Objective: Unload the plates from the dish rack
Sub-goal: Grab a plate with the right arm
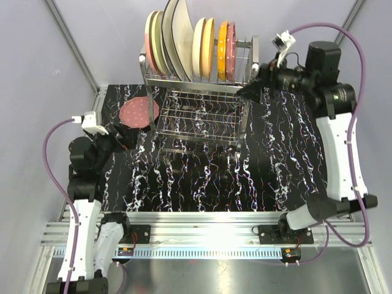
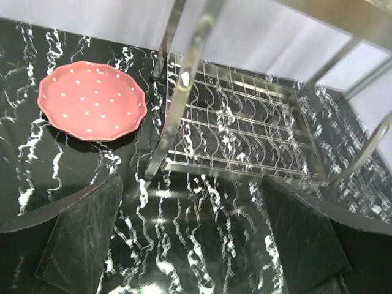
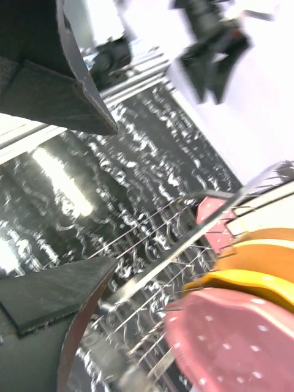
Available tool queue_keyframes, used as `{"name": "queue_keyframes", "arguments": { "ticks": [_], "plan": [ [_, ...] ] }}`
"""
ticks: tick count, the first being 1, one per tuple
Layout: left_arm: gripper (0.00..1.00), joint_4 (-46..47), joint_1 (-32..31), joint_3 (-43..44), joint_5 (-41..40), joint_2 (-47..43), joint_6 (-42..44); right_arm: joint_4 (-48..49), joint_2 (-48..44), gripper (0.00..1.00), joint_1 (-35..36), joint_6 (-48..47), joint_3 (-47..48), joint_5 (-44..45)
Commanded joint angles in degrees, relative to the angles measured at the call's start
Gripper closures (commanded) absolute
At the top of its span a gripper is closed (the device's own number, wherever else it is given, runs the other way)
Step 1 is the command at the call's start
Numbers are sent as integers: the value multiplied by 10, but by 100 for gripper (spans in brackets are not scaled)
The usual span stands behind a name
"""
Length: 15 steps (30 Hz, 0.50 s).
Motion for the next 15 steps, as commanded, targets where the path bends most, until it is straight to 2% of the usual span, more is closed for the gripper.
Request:
{"name": "queue_keyframes", "arguments": {
  "ticks": [1,5,10,15],
  "plan": [
    [1,-26,-24,-29,-49,-39,77,52,39,15,23,114,76,34],
    [1,-31,-38,-67,-74,-67,99,118,95,21,26,186,124,64],
    [1,-55,-57,-72,-116,-96,121,161,154,29,26,221,192,87],
    [1,-59,-58,-69,-130,-96,128,186,186,36,26,231,219,89]
  ]
}}
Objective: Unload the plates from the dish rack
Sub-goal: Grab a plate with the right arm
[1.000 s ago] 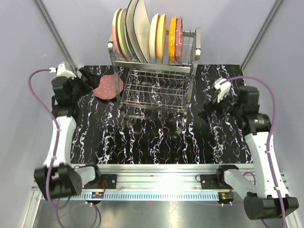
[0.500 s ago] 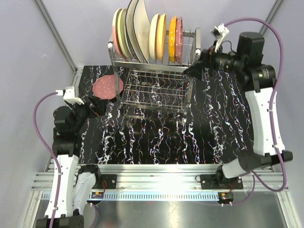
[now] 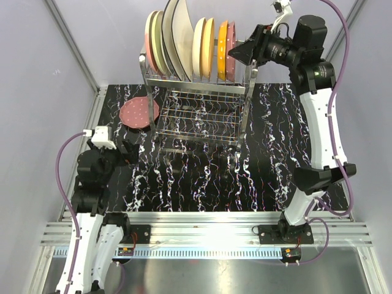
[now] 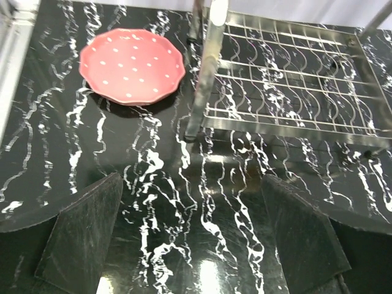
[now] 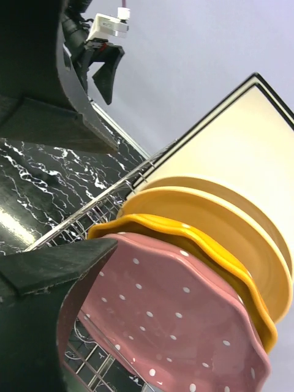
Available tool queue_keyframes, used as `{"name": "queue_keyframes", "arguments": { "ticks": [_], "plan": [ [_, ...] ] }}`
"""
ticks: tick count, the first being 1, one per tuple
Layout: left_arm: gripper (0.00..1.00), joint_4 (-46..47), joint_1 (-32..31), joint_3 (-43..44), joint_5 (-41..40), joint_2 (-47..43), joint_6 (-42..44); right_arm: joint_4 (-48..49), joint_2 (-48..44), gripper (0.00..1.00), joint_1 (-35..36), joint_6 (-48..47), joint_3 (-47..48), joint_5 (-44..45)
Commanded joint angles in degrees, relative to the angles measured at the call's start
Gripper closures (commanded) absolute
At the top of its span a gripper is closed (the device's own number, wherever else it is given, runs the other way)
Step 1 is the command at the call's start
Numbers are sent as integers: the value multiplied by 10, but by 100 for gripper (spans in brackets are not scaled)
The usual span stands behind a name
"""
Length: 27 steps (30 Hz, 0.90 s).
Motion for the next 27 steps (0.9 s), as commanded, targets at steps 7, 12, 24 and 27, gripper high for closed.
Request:
{"name": "queue_keyframes", "arguments": {
  "ticks": [7,12,24,27],
  "plan": [
    [1,7,-3,7,-36,-3,23,69,36,41,3,33,42,22],
    [1,8,-3,8,-31,-2,23,70,49,43,2,27,41,27],
    [1,8,-3,8,-30,-2,24,72,71,49,2,28,42,32],
    [1,8,-3,8,-30,-2,24,74,78,51,2,31,44,30]
  ]
}}
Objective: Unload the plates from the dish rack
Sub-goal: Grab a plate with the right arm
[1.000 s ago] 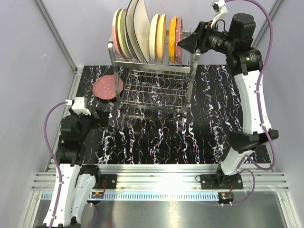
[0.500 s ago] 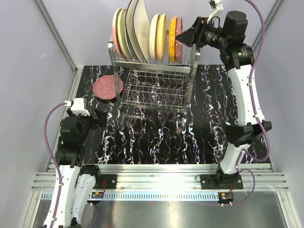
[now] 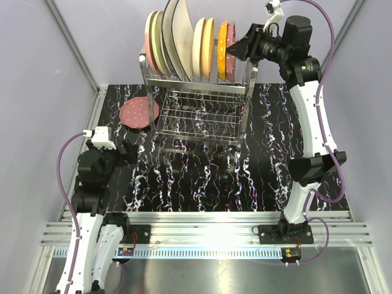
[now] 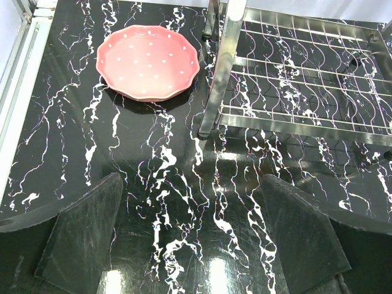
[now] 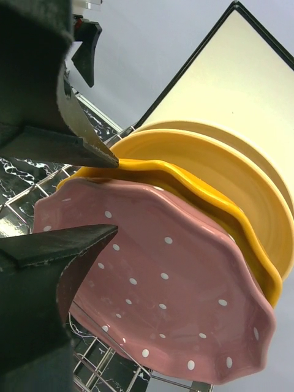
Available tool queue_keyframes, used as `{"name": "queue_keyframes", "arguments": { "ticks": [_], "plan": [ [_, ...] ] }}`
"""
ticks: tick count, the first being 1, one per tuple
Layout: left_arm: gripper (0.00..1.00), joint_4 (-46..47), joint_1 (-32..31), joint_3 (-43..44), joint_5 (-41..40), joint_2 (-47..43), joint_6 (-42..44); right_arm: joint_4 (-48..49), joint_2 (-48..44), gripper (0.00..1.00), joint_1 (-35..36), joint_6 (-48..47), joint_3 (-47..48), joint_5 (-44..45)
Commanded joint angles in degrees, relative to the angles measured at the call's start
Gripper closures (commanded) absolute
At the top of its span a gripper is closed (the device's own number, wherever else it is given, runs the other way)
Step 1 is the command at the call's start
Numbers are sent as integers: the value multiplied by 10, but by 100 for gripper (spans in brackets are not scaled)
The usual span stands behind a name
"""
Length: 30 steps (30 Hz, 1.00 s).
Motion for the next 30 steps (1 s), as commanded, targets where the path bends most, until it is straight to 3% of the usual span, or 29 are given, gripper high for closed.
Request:
{"name": "queue_keyframes", "arguments": {
  "ticks": [1,14,26,30],
  "plan": [
    [1,19,-2,8,-7,0,9,38,9,52,2,7,26,0],
    [1,18,-2,8,-6,1,9,55,27,56,1,38,27,-35],
    [1,19,-3,8,-6,2,9,77,19,97,-16,77,36,-68],
    [1,19,-2,8,-5,3,9,87,9,100,-26,93,40,-78]
  ]
}}
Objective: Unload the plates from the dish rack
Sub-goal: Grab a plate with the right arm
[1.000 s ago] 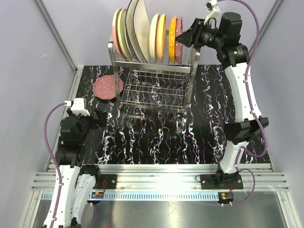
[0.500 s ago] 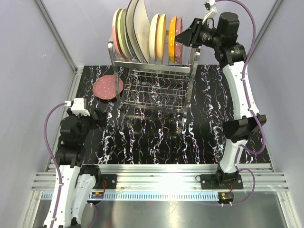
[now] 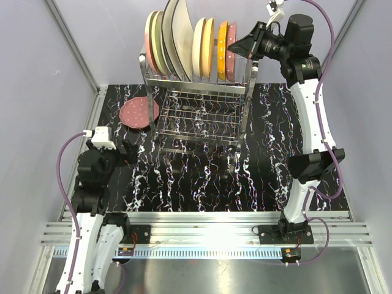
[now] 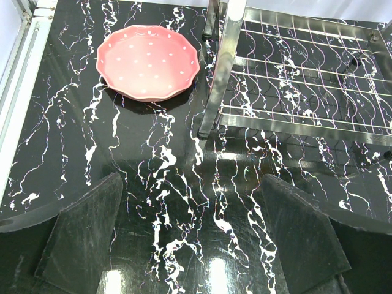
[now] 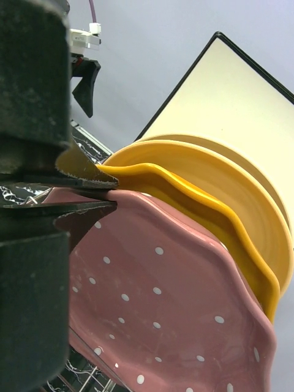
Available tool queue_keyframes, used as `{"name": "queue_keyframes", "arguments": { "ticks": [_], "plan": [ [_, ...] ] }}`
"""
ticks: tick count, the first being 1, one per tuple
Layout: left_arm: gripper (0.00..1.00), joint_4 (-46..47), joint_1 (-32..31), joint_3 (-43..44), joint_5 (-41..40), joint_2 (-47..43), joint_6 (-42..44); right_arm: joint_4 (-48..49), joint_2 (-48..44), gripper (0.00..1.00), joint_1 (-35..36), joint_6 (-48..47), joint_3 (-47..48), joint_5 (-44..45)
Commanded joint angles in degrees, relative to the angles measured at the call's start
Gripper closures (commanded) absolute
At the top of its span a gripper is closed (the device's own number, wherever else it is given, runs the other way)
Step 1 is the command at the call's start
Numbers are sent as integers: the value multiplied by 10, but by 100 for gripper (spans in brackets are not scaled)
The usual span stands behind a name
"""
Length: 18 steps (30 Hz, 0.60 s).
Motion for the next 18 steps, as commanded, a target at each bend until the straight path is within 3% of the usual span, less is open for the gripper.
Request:
{"name": "queue_keyframes", "arguments": {
  "ticks": [1,9,18],
  "plan": [
    [1,19,-2,8,-5,3,9,63,-14,100,-13,31,28,-31],
    [1,17,-3,9,-4,1,9,163,-14,100,-29,143,24,-94],
    [1,18,-2,9,-5,4,9,201,-17,100,-39,180,63,-125]
  ]
}}
